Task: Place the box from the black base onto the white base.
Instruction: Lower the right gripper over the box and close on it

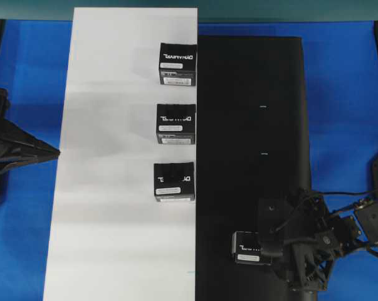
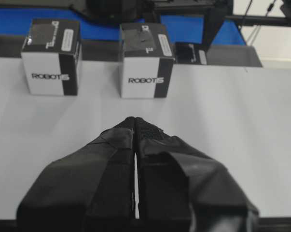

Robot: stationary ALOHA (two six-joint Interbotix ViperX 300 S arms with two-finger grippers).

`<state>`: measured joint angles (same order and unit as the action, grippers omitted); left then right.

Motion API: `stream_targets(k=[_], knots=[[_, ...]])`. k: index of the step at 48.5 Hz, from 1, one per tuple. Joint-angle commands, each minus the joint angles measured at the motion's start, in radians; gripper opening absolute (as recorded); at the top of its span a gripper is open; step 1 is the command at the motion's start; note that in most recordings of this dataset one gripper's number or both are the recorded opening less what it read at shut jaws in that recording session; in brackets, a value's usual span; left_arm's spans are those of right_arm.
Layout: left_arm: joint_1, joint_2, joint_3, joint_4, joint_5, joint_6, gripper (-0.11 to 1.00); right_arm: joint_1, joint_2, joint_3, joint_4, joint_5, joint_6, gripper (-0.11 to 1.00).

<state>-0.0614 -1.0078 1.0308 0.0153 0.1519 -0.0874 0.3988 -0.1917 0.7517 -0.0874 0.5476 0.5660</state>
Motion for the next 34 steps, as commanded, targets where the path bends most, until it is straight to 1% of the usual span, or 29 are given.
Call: stream_targets(k=[1, 11, 21, 34], knots=[[-0.002, 0.009, -0.023, 0.002, -0.005, -0.003, -0.02, -0.008, 0.012, -0.011, -0.003, -0.020, -0.003, 1.00], [-0.002, 0.009, -0.025, 0.000, -0.005, -0.008, -0.02, -0.006, 0.032, -0.028, -0.003, -0.041, -0.003, 1.00], [-0.002, 0.009, -0.023, 0.002, -0.005, -0.018, -0.02, 0.006, 0.051, -0.054, 0.000, -0.032, 0.000, 1.00], [-0.002, 0.009, -0.021, 0.002, -0.005, -0.018, -0.02, 0.014, 0.071, -0.084, 0.006, -0.037, 0.034, 1.00]])
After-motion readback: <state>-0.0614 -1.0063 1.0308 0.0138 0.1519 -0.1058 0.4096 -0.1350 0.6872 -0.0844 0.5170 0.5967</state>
